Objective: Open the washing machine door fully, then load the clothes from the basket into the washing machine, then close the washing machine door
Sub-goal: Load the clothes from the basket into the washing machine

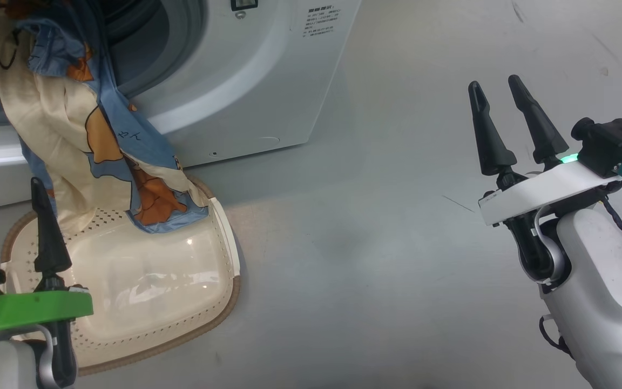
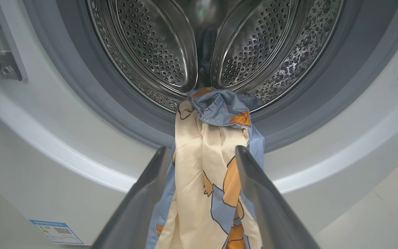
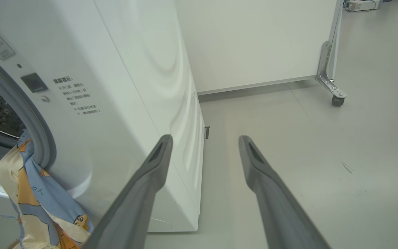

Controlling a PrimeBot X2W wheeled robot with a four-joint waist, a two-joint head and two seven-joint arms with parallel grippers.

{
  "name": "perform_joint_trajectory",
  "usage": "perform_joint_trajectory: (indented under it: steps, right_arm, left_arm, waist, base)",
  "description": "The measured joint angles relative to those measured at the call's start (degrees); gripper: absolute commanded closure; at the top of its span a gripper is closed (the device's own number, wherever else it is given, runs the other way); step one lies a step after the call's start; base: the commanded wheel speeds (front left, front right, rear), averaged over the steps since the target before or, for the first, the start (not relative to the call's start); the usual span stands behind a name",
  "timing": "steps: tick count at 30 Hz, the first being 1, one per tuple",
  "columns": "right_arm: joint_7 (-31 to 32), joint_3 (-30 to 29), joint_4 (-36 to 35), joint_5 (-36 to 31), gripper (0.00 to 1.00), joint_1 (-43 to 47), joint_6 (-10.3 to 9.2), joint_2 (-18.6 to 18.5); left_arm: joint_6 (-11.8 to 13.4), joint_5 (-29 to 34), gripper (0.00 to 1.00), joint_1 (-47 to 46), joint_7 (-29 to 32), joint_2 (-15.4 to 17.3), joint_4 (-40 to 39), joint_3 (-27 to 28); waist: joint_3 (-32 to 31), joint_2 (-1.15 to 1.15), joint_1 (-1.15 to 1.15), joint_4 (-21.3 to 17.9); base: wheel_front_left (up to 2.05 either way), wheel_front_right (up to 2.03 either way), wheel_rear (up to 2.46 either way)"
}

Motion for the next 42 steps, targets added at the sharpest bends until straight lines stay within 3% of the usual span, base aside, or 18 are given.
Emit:
perform_joint_trajectory:
  steps: [12,16,42]
  right_arm:
    - [0.0,0.2,0.0,0.0,0.00,0.0,0.00,0.3]
    - [0.0,0.8,-0.3,0.3,0.00,0.0,0.00,0.7]
    - [0.0,1.1,-0.8,1.0,0.00,-1.6,0.00,2.6]
  left_arm:
    - [-0.4,0.1,0.00,0.0,0.7,0.5,4.9,-1.5]
    - [-0.5,0.2,0.00,-0.7,3.1,2.4,8.7,-1.8]
    - [-1.5,-3.4,0.00,-19.2,16.4,6.8,29.4,-3.9]
  waist:
    - [0.9,0.00,0.00,-1.1]
    - [1.8,0.00,0.00,-1.9]
    - [8.2,0.00,0.00,-7.2]
  base:
    - [0.00,0.00,0.00]
    - [0.00,0.00,0.00]
    - [0.00,0.00,0.00]
